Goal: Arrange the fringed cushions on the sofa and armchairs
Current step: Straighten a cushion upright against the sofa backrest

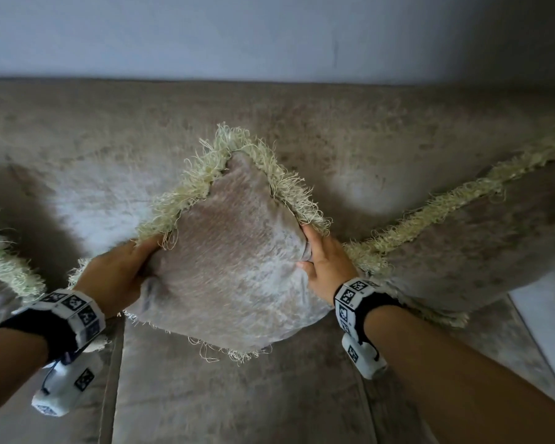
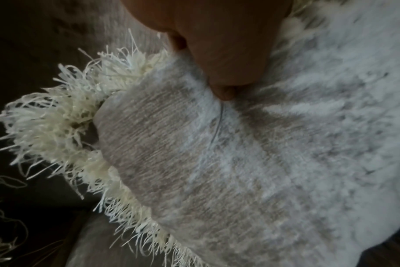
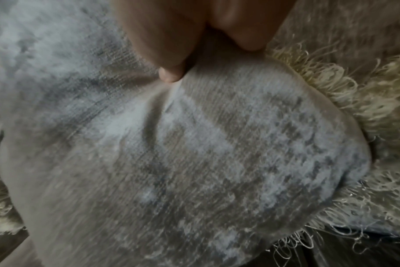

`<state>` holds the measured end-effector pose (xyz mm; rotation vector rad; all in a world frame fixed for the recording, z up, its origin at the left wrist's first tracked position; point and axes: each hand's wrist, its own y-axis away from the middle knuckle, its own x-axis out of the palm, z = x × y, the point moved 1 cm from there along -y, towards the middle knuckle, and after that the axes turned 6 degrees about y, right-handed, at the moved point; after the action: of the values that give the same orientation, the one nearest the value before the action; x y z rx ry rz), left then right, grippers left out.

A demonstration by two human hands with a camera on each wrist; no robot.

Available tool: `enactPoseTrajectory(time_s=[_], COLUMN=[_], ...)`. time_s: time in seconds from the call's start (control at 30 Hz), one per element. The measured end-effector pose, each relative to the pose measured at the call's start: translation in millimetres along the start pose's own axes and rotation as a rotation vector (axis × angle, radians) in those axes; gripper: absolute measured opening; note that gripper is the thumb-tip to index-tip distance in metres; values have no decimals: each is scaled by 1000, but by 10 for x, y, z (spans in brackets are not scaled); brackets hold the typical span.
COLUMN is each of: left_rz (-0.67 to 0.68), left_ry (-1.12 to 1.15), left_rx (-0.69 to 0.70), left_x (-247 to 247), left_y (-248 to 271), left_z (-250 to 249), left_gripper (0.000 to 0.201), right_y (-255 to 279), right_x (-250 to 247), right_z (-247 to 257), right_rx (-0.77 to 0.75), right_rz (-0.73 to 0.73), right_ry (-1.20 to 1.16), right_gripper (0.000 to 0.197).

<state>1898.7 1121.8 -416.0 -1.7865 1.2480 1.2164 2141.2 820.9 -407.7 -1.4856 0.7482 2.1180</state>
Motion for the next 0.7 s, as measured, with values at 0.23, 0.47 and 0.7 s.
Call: enactPoseTrajectory(time_s=[0.23,0.47,0.7], left_rz=[-18,-120,-105], left_ry=[-57,-136,-244], left_rx=[47,11,87], left_x=[-382,-224,-274], left_y=[138,-6,-83], left_z=[-165,2,40], left_gripper=[52,40,40], right_y=[4,-137,-144], right_x=[-224,-65,78], right_z=[77,90,-43], right_rx=[-32,-65,-14], right_rz=[-68,-72,-42], right_ry=[-53,-69,-19], right_gripper=[77,84,76])
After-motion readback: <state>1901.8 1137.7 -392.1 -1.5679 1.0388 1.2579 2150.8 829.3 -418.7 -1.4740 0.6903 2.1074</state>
